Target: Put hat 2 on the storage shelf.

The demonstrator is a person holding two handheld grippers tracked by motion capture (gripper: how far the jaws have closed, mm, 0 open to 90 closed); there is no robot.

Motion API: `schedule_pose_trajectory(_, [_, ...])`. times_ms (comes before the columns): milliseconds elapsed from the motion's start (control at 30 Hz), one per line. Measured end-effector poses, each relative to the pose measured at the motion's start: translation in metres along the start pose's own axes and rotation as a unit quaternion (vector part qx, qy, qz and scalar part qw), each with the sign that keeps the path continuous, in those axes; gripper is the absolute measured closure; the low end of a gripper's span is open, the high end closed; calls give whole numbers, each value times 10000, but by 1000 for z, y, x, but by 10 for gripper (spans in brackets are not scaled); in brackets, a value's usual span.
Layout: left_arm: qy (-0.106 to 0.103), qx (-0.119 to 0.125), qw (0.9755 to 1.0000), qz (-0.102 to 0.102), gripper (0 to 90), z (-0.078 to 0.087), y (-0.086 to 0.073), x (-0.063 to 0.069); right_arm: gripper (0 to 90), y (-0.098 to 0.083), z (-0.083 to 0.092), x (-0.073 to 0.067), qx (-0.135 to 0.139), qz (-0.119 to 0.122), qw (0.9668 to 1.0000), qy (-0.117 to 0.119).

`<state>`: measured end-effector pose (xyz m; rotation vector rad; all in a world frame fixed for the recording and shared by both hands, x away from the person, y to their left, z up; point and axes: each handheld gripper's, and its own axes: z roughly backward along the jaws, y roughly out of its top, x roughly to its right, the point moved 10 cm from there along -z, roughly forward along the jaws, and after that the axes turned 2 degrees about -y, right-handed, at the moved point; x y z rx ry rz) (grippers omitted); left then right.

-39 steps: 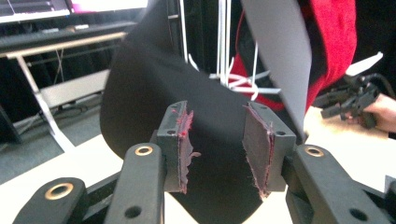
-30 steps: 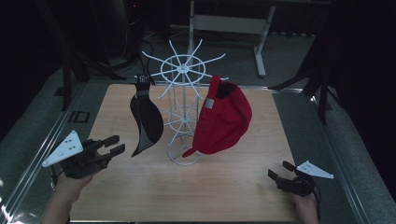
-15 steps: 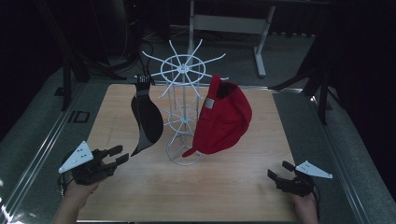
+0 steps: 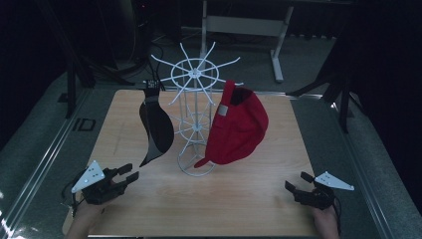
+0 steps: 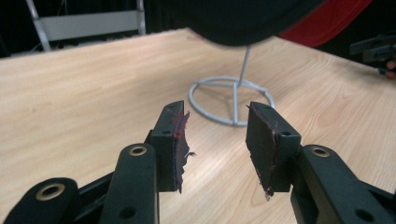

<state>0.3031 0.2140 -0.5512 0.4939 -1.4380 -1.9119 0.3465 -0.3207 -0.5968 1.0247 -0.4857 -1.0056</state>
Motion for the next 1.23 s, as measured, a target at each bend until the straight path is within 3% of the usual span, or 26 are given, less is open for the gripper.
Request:
schedule_pose_trajectory(133, [55,-209,9998,-34,577,-3,-13,0,160,1,0,0,16,-10,10000,19])
schedule_pose_trajectory(333, [101,-336,9994,16,577,-5,-24,-2,160,1,0,0,25,-3,10000,-3])
schedule_pose_trajectory(467, [273,-470,9985,-23,549,-6,-34,-5,160,1,0,0,37,1,10000,-35])
schedule_pose_trajectory(833, [488,-583,9971,-44,548,-2,-41,-9,160,2,0,0,57,-11,10000,-55])
schedule_pose_trajectory(867, [644,-717,9953,-97,548,0,-45,-11,160,2,0,1,55,-5,10000,-68])
schedule_pose_trajectory(1000, [828,-819,9931,-101,546,5,-50,-15,160,0,0,2,38,-6,9999,-106])
schedule_pose_trajectory(1233, [915,-737,9931,7,547,11,-50,-19,160,1,0,2,35,11,9999,-112])
